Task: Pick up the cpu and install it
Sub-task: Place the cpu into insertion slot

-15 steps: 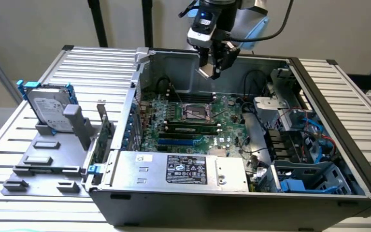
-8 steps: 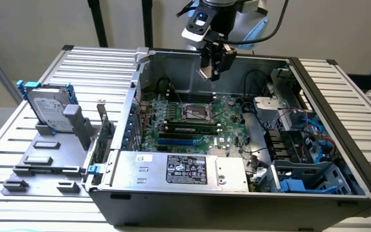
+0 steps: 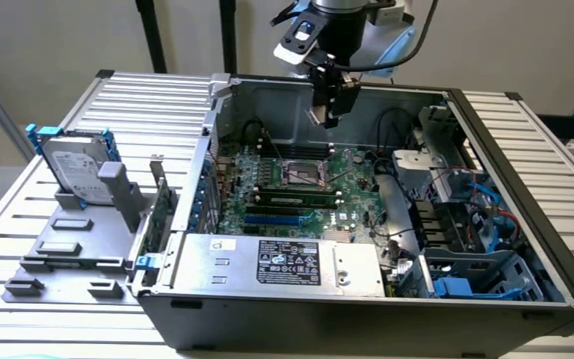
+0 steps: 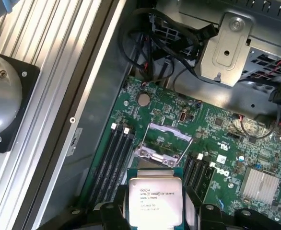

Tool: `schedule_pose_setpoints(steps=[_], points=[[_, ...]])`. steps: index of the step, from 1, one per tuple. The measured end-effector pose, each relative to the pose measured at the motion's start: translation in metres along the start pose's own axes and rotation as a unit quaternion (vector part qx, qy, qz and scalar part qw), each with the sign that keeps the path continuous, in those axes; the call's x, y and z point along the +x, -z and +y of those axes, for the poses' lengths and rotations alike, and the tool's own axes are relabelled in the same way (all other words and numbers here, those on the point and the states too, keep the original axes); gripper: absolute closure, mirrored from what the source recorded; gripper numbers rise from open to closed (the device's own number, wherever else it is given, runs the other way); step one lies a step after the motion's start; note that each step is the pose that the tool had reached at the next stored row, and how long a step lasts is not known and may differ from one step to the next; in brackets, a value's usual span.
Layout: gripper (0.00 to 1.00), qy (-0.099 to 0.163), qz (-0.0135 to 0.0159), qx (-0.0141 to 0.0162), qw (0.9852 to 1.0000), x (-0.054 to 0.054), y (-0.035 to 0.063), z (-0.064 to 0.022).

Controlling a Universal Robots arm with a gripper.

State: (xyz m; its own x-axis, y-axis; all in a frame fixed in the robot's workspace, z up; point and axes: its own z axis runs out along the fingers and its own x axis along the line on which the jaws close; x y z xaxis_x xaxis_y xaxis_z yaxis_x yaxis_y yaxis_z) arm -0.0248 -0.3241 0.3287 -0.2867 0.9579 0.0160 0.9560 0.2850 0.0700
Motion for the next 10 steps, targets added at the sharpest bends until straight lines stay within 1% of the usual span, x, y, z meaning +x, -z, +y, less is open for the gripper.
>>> schedule_pose_setpoints(steps=[3,5,8,10], points=[[0.45,-0.027,-0.0019,-0.0004,0.9996,0.0000,-0.0015,-0.0001],[0.45,-0.045,-0.0032,-0.0007,0.9990,0.0000,-0.0025,-0.0002],[0.45,-0.072,-0.0051,-0.0011,0.9974,-0.0001,-0.0040,-0.0003],[0.45,-0.091,-0.0064,-0.0014,0.9959,-0.0001,-0.0050,-0.0003]])
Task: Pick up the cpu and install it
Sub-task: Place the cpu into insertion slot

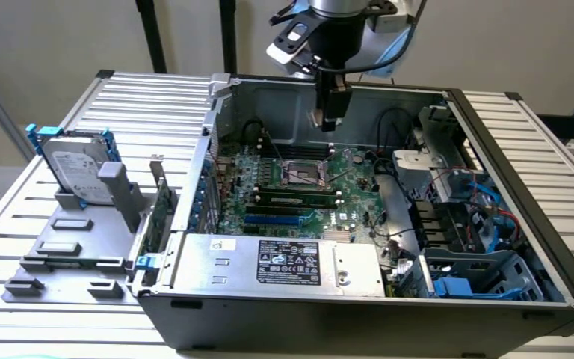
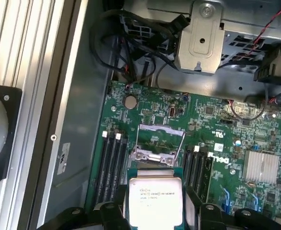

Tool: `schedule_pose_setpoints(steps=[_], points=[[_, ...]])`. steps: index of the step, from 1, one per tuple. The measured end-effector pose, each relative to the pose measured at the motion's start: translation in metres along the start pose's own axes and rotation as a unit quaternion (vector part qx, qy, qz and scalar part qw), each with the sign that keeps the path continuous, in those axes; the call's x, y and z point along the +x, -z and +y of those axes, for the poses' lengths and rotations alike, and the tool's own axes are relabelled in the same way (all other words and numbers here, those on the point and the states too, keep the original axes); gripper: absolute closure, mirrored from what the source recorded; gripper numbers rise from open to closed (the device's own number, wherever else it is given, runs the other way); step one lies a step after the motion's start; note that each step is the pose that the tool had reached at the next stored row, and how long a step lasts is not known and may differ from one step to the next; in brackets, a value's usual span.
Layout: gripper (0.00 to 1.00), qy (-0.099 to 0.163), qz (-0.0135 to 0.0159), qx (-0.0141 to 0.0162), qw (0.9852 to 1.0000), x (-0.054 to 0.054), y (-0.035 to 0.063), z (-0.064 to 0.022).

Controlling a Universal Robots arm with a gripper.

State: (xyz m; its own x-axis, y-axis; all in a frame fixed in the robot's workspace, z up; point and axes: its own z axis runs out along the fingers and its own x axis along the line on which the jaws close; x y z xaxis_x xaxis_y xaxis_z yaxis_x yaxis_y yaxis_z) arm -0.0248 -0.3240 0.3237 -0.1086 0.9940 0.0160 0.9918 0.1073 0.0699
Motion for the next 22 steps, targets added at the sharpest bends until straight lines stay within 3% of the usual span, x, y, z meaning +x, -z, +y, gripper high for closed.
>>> schedule_pose_setpoints(steps=[6,14,22], points=[[0.45,-0.054,-0.0038,-0.0009,0.9985,0.000,-0.0030,-0.0002],[0.45,-0.119,-0.0083,-0.0019,0.9929,0.000,-0.0059,-0.0016],[0.45,-0.116,-0.0071,-0.0019,0.9932,0.001,-0.0154,-0.0137]])
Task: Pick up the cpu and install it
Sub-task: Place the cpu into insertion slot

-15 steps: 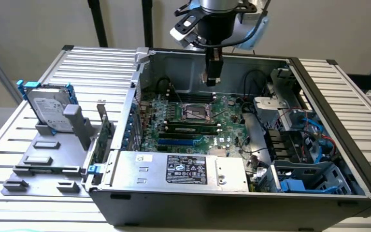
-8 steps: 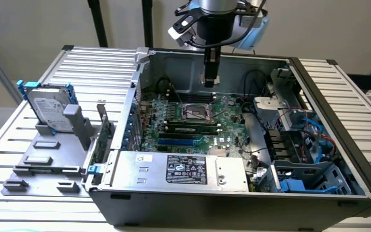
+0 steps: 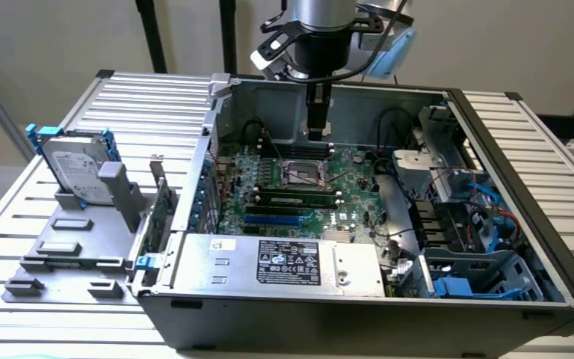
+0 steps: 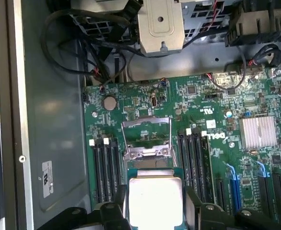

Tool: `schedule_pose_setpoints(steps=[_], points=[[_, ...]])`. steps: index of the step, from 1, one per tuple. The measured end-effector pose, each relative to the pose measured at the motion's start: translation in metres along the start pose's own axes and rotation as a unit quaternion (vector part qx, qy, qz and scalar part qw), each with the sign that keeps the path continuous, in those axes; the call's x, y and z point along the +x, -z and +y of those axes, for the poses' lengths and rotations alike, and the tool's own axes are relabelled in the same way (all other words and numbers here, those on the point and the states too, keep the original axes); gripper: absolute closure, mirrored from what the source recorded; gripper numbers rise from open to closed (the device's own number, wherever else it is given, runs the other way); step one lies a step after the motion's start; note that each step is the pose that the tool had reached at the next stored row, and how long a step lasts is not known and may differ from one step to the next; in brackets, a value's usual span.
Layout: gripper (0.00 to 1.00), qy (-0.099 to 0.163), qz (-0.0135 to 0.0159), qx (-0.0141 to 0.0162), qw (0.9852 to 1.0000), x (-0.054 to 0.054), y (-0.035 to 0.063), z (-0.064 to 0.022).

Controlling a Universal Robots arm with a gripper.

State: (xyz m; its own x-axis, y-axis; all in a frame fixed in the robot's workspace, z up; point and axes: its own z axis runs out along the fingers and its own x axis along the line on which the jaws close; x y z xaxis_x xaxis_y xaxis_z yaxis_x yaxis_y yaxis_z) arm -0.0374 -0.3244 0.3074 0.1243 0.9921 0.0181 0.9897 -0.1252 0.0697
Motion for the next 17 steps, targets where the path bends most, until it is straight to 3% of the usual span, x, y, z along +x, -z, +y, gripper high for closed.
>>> schedule_pose_setpoints(steps=[10,17], points=[[0.45,0.014,0.0031,0.0005,0.9999,-0.002,-0.0178,-0.0048],[0.45,0.019,0.0105,0.0014,0.9998,-0.002,-0.0285,-0.0059]])
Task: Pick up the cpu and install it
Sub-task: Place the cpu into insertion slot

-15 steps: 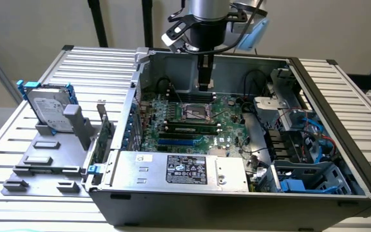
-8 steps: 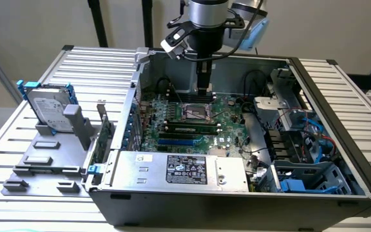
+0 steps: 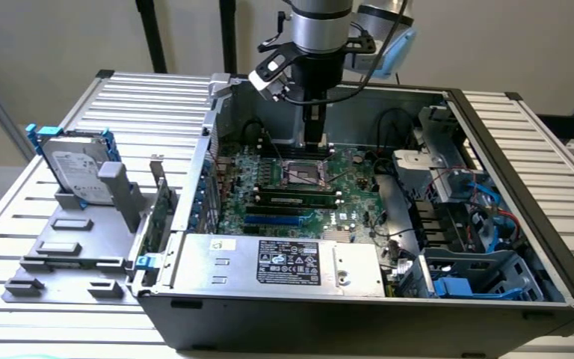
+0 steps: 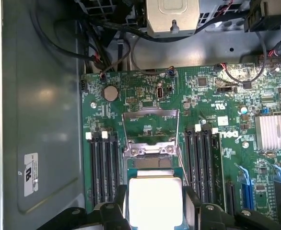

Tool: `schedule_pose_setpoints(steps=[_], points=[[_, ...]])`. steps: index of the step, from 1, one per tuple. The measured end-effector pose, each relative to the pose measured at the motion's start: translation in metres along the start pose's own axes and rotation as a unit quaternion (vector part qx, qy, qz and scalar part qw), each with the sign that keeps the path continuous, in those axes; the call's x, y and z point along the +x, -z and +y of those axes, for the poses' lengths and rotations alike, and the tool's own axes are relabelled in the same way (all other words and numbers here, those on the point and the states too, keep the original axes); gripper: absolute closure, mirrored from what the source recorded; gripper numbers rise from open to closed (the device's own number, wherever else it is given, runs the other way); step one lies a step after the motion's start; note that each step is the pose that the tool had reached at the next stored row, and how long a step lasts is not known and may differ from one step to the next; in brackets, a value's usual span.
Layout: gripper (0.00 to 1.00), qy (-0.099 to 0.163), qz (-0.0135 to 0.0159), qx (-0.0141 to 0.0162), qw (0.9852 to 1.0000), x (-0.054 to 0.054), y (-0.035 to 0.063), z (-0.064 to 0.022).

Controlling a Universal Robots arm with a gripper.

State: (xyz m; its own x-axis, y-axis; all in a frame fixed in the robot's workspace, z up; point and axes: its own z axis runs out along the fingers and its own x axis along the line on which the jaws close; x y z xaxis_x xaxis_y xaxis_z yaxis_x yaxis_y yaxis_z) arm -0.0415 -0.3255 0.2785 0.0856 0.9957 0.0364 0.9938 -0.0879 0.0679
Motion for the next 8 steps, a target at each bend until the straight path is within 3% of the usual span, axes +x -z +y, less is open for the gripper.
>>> schedule_pose_setpoints(steps=[4,8], points=[[0.45,0.003,0.0061,0.0006,1.0000,0.000,-0.0061,-0.0011],[0.45,0.004,0.0102,0.0010,0.9999,-0.001,-0.0126,-0.0022]])
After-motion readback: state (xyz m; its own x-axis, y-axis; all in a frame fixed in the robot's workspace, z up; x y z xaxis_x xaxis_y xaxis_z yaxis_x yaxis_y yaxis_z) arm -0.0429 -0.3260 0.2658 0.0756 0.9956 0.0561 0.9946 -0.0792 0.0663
